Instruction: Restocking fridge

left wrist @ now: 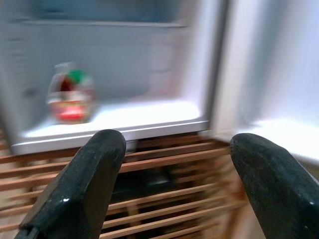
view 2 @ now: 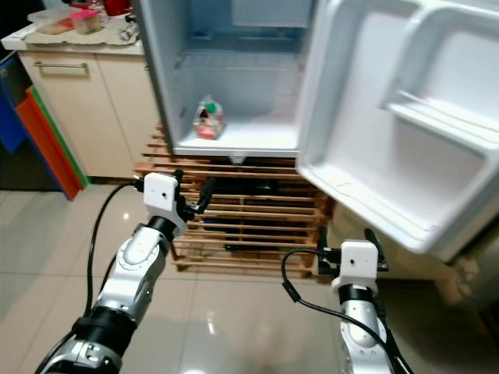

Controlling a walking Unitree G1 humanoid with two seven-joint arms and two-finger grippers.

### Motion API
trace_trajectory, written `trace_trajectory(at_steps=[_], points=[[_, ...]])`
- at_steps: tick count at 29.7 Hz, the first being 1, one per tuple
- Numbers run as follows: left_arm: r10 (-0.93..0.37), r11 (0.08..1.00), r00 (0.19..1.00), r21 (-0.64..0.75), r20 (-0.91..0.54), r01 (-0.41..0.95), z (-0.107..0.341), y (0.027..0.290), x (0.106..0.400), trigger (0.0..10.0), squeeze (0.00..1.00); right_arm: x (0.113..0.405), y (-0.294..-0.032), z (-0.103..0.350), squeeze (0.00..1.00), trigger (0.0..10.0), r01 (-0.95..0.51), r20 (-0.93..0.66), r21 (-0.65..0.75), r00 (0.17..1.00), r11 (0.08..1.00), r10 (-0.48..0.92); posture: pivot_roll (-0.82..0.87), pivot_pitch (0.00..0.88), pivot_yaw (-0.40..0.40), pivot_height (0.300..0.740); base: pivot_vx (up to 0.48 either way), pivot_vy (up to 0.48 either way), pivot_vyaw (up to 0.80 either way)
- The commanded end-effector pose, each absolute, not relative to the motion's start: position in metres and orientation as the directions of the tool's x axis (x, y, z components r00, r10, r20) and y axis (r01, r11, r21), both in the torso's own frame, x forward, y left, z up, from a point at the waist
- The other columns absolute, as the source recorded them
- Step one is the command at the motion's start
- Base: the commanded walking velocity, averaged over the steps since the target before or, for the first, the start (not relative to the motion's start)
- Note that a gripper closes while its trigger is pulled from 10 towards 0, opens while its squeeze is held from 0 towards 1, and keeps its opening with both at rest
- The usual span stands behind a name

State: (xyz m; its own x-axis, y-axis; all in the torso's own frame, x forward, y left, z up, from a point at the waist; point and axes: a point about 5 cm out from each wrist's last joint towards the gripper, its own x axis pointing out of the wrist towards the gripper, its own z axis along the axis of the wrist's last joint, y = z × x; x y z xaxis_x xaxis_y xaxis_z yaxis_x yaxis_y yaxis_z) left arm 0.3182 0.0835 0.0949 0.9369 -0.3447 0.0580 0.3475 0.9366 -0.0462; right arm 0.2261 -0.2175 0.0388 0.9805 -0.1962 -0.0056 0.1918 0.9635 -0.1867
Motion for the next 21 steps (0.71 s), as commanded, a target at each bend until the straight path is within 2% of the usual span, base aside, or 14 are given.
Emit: trace_trajectory(at_steps=[1,5,11,15,16,17,18,19,20,21], points=[[-0.314,0.947,0.947,-0.051,0.067,0.318,0.1,0.094,0.324,10.0,0.0,0.227,-0.217,0.038,0.0,10.0,0.204,-0.019,-0.167,0.977,0.964,-0.21,0.0,0.0,0.029,0.74,0.0,-0.465,0.0],[-0.307,0.948,0.949,-0.068,0.069,0.311,0.1,0.097,0.325,10.0,0.0,0.219,-0.22,0.026,0.0,10.0,0.19,-0.081,-0.174,0.975,0.966,-0.207,0.0,0.0,0.03,0.74,0.124,-0.18,0.0],[-0.304,0.949,0.951,-0.068,0.058,0.307,0.097,0.101,0.325,10.0,0.0,0.179,-0.226,-0.021,0.0,10.0,0.074,-0.326,-0.238,0.933,0.968,-0.152,0.0,0.0,0.036,0.74,0.0,0.0,0.0],[-0.308,0.949,0.951,-0.059,0.03,0.309,0.092,0.101,0.325,10.0,0.0,0.158,-0.242,-0.052,0.0,10.0,0.096,-0.494,-0.325,0.831,0.941,-0.255,0.0,0.0,0.037,0.74,0.0,0.0,0.0],[-0.316,0.948,0.949,-0.042,-0.002,0.315,0.086,0.101,0.324,10.0,0.0,0.153,-0.257,-0.056,0.0,10.0,0.141,-0.522,-0.396,0.778,0.907,-0.349,0.0,0.0,0.036,0.74,0.0,0.0,0.0],[-0.316,0.948,0.949,-0.042,-0.002,0.315,0.086,0.101,0.324,10.0,0.0,0.153,-0.257,-0.056,0.0,10.0,0.141,-0.522,-0.396,0.778,0.907,-0.349,0.0,0.0,0.036,0.74,0.0,0.0,0.0],[-0.322,0.947,0.946,-0.027,-0.046,0.321,0.079,0.102,0.323,10.0,0.0,0.15,-0.278,-0.053,0.0,10.0,0.194,-0.508,-0.473,0.737,0.86,-0.445,0.0,0.0,0.036,0.74,0.0,0.0,0.0],[-0.329,0.944,0.942,-0.031,-0.063,0.327,0.075,0.103,0.322,10.0,0.0,0.149,-0.289,-0.05,0.0,10.0,0.227,-0.493,-0.503,0.717,0.834,-0.493,0.0,0.0,0.037,0.74,0.0,0.0,0.0],[-0.329,0.944,0.942,-0.031,-0.063,0.327,0.075,0.103,0.322,10.0,0.0,0.149,-0.289,-0.05,0.0,10.0,0.227,-0.493,-0.503,0.717,0.834,-0.493,0.0,0.0,0.037,0.74,0.0,0.0,0.0],[-0.345,0.939,0.934,-0.04,-0.099,0.342,0.069,0.103,0.32,10.0,0.0,0.15,-0.304,-0.044,0.0,10.0,0.266,-0.463,-0.546,0.694,0.795,-0.55,0.0,0.0,0.039,0.74,0.0,0.0,0.0]])
